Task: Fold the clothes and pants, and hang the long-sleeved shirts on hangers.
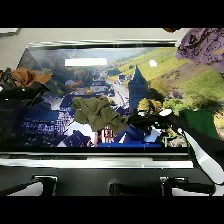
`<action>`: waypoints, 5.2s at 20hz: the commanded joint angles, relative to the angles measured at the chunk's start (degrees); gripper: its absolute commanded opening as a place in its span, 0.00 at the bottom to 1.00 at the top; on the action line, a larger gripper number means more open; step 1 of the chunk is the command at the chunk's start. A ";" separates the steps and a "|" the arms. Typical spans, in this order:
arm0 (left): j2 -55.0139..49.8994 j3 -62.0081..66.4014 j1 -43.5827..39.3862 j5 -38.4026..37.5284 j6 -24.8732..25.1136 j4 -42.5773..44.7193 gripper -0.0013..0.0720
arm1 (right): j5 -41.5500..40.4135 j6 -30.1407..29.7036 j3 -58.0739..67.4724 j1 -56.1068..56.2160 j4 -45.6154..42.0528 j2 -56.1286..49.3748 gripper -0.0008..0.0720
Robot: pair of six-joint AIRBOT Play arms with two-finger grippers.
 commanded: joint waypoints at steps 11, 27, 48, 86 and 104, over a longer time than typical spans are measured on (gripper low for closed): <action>-19.56 0.07 -5.40 5.64 6.67 -8.46 0.82 | 1.64 4.33 0.70 0.00 -5.07 6.47 0.05; -23.52 4.98 -8.66 7.65 7.93 -11.30 0.04 | 2.08 4.90 3.13 -0.02 -9.22 10.71 0.05; 31.78 45.03 -2.54 -5.42 -3.30 30.27 0.04 | 11.13 23.43 62.49 0.00 -66.58 44.26 0.05; -20.37 21.97 -2.64 -16.31 -0.96 20.57 0.04 | 29.92 22.60 29.44 -6.14 -26.36 9.03 0.67; -20.44 21.97 -2.64 -16.26 -0.92 20.59 0.04 | -21.66 44.17 -9.62 34.75 -12.22 13.57 0.67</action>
